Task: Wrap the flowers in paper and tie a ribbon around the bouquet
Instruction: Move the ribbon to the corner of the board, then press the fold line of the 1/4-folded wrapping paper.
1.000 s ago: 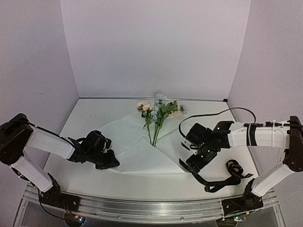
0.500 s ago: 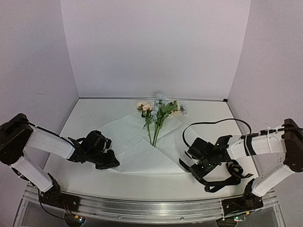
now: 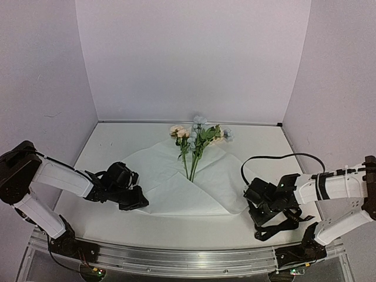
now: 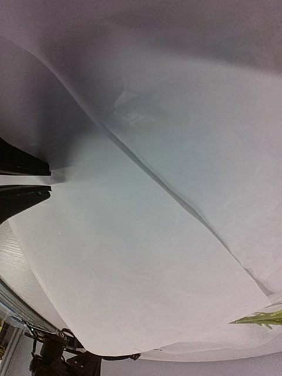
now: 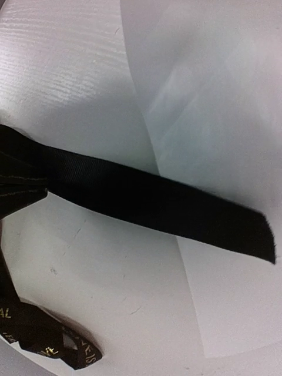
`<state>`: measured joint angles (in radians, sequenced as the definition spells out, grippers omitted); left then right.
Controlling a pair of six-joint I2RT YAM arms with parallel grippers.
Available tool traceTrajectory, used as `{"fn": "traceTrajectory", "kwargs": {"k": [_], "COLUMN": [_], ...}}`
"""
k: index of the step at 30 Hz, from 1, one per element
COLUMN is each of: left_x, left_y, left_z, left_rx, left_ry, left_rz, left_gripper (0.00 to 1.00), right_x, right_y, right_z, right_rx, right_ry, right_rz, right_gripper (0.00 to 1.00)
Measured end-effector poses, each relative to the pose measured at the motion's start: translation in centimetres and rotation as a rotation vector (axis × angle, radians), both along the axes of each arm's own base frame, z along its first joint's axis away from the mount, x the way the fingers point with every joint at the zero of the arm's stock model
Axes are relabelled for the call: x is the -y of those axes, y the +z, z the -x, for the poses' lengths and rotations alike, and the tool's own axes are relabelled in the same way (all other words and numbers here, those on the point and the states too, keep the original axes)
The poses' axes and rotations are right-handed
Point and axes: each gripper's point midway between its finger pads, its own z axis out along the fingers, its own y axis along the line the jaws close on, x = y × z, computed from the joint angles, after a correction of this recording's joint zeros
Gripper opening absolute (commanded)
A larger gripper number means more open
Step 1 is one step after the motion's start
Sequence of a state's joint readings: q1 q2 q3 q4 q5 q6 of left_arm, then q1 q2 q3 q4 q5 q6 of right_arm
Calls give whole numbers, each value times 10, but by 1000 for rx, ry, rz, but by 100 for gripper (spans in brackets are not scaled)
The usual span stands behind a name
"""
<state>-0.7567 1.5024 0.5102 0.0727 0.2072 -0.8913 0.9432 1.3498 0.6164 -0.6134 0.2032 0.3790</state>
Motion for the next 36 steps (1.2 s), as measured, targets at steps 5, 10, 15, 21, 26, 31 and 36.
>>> {"fn": "traceTrajectory", "kwargs": {"k": [5, 10, 15, 21, 26, 31, 36], "left_x": [0, 0, 0, 0, 0, 0, 0], "left_y": [0, 0, 0, 0, 0, 0, 1], "left_z": [0, 0, 0, 0, 0, 0, 0], "left_rx": [0, 0, 1, -2, -2, -2, -1], "left_ry": [0, 0, 1, 1, 1, 1, -1], "left_rz": [0, 0, 0, -3, -5, -4, -4], "left_gripper": [8, 8, 8, 8, 8, 8, 8], "right_x": [36, 79, 108, 137, 146, 120, 64], "right_y": [18, 43, 58, 89, 108, 128, 108], "right_z": [-2, -2, 5, 6, 4, -6, -10], "right_rx": [72, 163, 203, 284, 339, 302, 150], "right_ry": [-55, -160, -224, -295, -359, -358, -303], "right_rz": [120, 226, 304, 414, 413, 332, 119], "right_gripper": [0, 0, 0, 26, 68, 79, 79]}}
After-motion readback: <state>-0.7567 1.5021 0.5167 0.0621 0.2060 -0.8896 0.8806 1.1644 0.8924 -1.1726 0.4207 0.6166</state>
